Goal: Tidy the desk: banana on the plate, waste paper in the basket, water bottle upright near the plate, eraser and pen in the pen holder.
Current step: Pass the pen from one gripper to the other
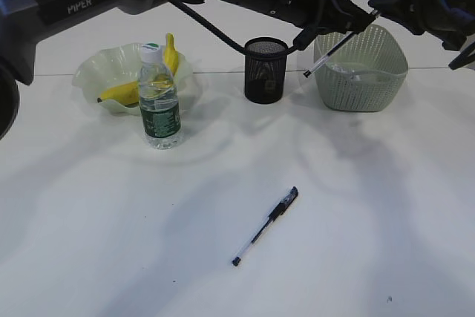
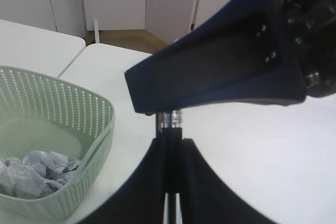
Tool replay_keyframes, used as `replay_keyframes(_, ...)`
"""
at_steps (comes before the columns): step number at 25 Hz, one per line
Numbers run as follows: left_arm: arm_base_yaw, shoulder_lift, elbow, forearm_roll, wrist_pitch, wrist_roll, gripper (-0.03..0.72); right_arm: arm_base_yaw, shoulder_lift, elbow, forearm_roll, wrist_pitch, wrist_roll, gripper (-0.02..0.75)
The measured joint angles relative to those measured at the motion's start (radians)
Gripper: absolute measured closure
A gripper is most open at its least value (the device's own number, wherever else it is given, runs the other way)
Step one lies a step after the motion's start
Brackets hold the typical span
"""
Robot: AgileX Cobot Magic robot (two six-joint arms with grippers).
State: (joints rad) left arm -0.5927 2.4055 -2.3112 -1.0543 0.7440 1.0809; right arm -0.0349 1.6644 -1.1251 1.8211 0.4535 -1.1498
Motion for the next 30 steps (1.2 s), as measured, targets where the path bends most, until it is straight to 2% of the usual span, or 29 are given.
replay_keyframes(30,0.000,0.000,0.000,-0.009,-0.004,0.002,0.674,0.000,0.000,0.000,0.007,-0.009,0.000,0.681)
